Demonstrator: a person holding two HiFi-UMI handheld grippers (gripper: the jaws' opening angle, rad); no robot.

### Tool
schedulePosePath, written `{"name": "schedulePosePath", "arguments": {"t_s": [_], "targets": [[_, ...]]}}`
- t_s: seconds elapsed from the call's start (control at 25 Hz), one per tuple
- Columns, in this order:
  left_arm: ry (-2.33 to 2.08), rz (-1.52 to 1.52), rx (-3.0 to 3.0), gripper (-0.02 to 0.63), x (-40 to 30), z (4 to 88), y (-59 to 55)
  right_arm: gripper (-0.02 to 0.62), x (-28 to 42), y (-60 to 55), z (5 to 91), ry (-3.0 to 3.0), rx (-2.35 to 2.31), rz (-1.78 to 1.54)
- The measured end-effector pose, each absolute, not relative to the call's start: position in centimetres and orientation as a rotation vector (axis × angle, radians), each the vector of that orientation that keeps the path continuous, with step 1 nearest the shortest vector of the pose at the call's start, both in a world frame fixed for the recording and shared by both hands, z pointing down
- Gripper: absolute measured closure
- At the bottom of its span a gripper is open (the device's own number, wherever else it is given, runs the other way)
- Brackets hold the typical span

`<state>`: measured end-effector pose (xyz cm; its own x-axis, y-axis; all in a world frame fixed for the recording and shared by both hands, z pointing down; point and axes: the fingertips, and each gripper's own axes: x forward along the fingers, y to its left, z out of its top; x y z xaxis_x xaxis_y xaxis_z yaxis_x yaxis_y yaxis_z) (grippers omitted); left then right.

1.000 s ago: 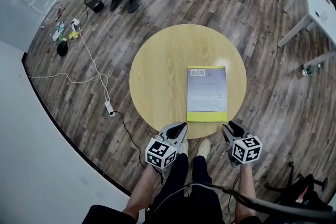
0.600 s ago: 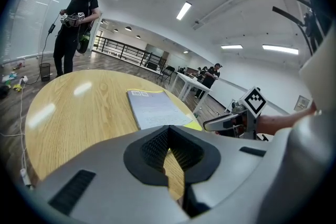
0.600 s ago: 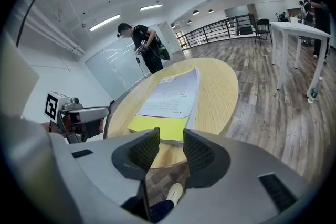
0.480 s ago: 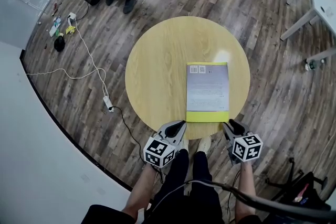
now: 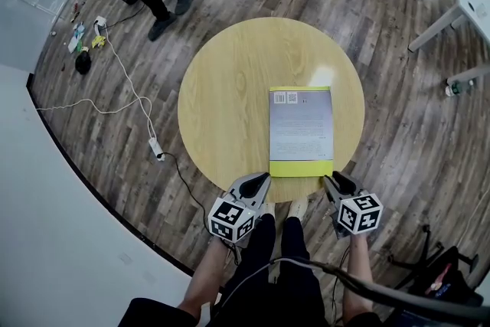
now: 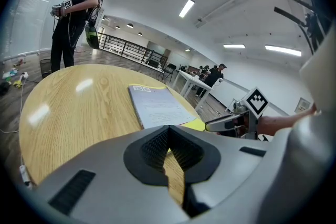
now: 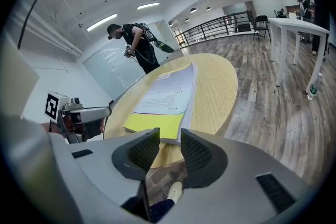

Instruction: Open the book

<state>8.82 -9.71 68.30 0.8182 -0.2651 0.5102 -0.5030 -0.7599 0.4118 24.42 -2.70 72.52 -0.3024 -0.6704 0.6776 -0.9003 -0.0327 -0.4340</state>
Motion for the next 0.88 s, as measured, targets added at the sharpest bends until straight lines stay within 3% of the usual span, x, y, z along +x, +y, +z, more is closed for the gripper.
{"name": "schedulePosePath", "arguments": {"t_s": [0.32, 0.44, 0.88], "targets": [[-0.579, 0.576, 2.438, 0.607, 8.4, 68.4, -9.5, 0.475, 24.5, -2.6, 72.7, -1.936, 1.663, 1.198], [-0.579, 0.575, 2.434, 0.607, 8.4, 68.4, -9.4, 0.554, 25.1, -2.6, 72.7, -1.893, 1.695, 1.157], [-0.598, 0.562, 2.430, 0.607, 8.1, 68.2, -9.9, 0.586, 25.5, -2.6, 72.7, -1.867, 1.724, 1.166]]}}
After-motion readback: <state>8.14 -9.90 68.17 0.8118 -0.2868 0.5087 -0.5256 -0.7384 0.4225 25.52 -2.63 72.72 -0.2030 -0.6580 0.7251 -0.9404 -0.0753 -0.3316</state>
